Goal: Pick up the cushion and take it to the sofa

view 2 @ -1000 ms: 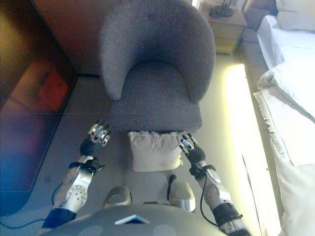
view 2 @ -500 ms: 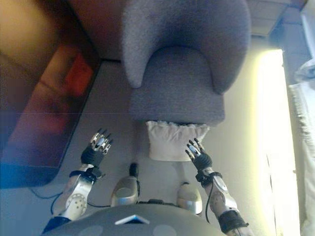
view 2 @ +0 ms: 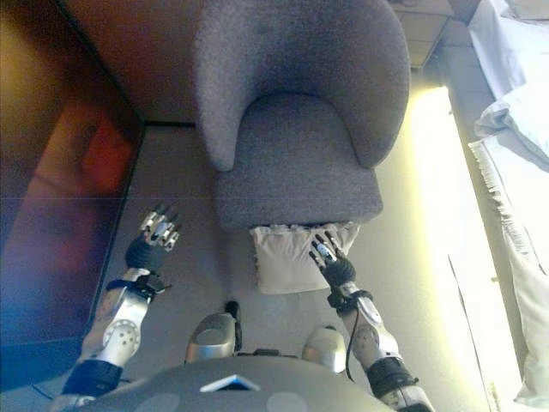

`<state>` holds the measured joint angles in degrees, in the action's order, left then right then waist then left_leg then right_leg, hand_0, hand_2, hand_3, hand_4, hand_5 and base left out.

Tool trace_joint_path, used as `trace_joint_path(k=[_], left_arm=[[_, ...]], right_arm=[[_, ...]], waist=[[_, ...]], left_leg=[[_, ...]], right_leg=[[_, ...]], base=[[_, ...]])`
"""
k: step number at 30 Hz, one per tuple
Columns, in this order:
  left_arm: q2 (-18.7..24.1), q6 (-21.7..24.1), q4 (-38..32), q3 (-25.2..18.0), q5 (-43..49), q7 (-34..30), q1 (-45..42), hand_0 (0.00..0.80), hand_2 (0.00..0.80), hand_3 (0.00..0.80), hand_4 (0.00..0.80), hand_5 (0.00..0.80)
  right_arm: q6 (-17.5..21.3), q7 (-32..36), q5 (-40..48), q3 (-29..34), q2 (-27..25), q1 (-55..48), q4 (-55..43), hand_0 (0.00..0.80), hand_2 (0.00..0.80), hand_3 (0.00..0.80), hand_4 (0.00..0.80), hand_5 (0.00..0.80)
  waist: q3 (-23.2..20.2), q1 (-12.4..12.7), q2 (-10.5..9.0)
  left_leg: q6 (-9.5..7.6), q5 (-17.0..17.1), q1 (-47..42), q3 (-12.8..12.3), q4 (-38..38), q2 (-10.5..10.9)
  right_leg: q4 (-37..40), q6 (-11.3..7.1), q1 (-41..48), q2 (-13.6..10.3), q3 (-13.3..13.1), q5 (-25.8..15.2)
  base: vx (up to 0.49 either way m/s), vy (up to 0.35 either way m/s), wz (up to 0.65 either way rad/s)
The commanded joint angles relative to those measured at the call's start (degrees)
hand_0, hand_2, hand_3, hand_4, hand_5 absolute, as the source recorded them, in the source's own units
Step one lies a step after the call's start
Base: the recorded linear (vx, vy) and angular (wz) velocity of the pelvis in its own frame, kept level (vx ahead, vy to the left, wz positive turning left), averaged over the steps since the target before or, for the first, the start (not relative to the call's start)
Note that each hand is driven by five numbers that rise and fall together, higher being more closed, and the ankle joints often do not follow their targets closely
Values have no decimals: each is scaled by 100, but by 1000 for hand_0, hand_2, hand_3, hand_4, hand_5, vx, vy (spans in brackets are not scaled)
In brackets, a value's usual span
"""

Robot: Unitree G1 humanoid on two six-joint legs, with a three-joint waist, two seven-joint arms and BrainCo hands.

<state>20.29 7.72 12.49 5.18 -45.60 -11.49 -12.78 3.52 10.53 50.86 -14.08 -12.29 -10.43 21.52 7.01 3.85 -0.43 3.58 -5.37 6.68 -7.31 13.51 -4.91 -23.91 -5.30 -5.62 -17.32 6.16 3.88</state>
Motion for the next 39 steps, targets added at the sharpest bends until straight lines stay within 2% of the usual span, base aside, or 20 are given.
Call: trace_joint_path(k=[1,3,5,7,8,11,14,17,19,21,23,25,27,29,31,34,36,37,39], left_arm=[[309,290,-585,-35,89,-227,-356,0,0,0,0,0],[383,309,-639,-72,-15,-203,-345,0,0,0,0,0],[445,330,-627,-69,-72,-182,-305,0,0,0,0,0],[499,378,-607,-55,-108,-172,-294,0,0,0,0,0],[515,400,-614,-61,-142,-164,-320,0,0,0,0,0],[486,445,-602,-85,-171,-173,-454,0,0,0,0,0],[376,456,-511,-99,-76,-316,-567,0,0,0,0,0],[311,362,-540,-19,-15,-422,-573,0,0,0,0,0],[234,208,-636,37,-84,-296,-545,0,0,0,0,0],[179,132,-698,133,-120,-179,-493,0,0,0,0,0],[108,91,-741,223,-150,-162,-436,0,0,0,0,0],[2,83,-719,293,-167,-78,-401,0,0,0,0,0],[-68,66,-628,354,-119,-9,-362,0,0,0,0,0],[-74,81,-582,407,-74,-9,-339,0,0,0,0,0],[-44,165,-586,450,-67,75,-358,0,0,0,0,0],[-2,250,-581,344,-153,166,-412,0,0,0,0,0],[10,243,-610,186,-141,37,-475,0,0,0,0,0],[23,258,-587,136,-128,-79,-493,0,0,0,0,0],[17,282,-455,-2,-76,-172,-527,0,0,0,0,0]], right_arm=[[243,124,87,-95,167,-21,-228,0,0,0,0,0],[269,114,95,-163,157,48,-196,0,0,0,0,0],[275,93,125,-188,140,117,-195,0,0,0,0,0],[217,76,226,-157,84,160,-247,0,0,0,0,0],[170,70,271,-142,57,189,-268,0,0,0,0,0],[7,77,333,-82,39,289,-248,0,0,0,0,0],[-113,106,270,-44,117,311,-208,0,0,0,0,0],[-47,-3,239,-78,125,326,-176,0,0,0,0,0],[-63,-113,197,-135,105,357,-264,0,0,0,0,0],[-152,-240,222,-185,10,275,-466,0,0,0,0,0],[-168,-180,165,-178,-70,217,-493,0,0,0,0,0],[-200,-82,83,-165,-164,208,-402,0,0,0,0,0],[-186,-49,134,-139,-211,207,-299,0,0,0,0,0],[-146,-31,213,-112,-217,179,-221,0,0,0,0,0],[-96,111,128,-43,-202,147,-119,0,0,0,0,0],[-1,238,17,-77,-231,132,-134,0,0,0,0,0],[96,296,51,-79,-245,118,-218,0,0,0,0,0],[188,309,101,-83,-226,117,-230,0,0,0,0,0],[263,237,175,-148,-156,161,-156,0,0,0,0,0]], waist=[[-167,-38,-83],[-90,-100,-119],[-11,-214,-204],[40,-337,-312],[54,-390,-374],[85,-500,-403],[67,-540,-383],[-21,-613,-295],[-59,-683,-236],[-104,-749,-173],[-154,-777,-199],[-212,-810,-226],[-222,-825,-265],[-203,-809,-238],[-148,-745,-119],[-29,-477,79],[49,-292,110],[78,-222,119],[80,-169,103]], left_leg=[[-510,408,-40,-127,-385,184],[-377,372,-156,-69,-400,163],[-255,237,-273,48,-377,146],[-163,34,-373,85,-333,121],[-127,-73,-442,78,-318,116],[-73,-286,-734,111,-366,20],[-16,-358,-999,286,-458,-97],[88,-277,-1124,512,-512,-335],[168,-64,-1224,581,-420,-545],[328,634,-1135,596,-139,-813],[369,912,-988,613,203,-892],[414,1275,-753,613,816,-920],[374,1407,-423,620,1447,-827],[320,1420,-236,607,1430,-800],[299,1488,-207,541,667,-803],[432,1799,137,582,-748,-777],[469,1826,349,656,-1140,-717],[454,1782,475,702,-1045,-637],[362,1406,448,749,-854,-492]], right_leg=[[-694,-272,89,-343,208,-1427],[20,-283,-42,-407,202,-1451],[865,-349,-126,-398,80,-1524],[1722,-518,-219,-344,4,-1667],[2070,-618,-306,-327,4,-1867],[2564,-741,-522,-268,-27,-2160],[2313,-733,-573,-238,-255,-2112],[2127,-751,-489,15,-480,-1670],[1843,-676,-519,187,-476,-1422],[1731,-474,-471,400,-423,-1249],[1759,-312,-383,473,-312,-1203],[1745,-66,-288,589,-250,-1076],[1710,146,-155,692,-248,-955],[1696,213,-22,784,-239,-831],[1727,163,149,872,-233,-661],[1863,28,468,974,-287,-443],[1880,-29,713,917,-268,-266],[1837,-51,813,886,-259,-155],[1647,-140,842,707,-216,-45]], base=[[167,-4,-22],[190,-162,-22],[221,-276,-14],[265,-297,-6],[301,-264,4],[332,-215,17],[345,-224,46],[324,-213,47],[284,-197,39],[200,-158,21],[154,-168,21],[139,-173,23],[143,-126,32],[168,9,33],[214,204,8],[212,216,3],[167,122,-3],[178,105,-17],[178,97,-32]])
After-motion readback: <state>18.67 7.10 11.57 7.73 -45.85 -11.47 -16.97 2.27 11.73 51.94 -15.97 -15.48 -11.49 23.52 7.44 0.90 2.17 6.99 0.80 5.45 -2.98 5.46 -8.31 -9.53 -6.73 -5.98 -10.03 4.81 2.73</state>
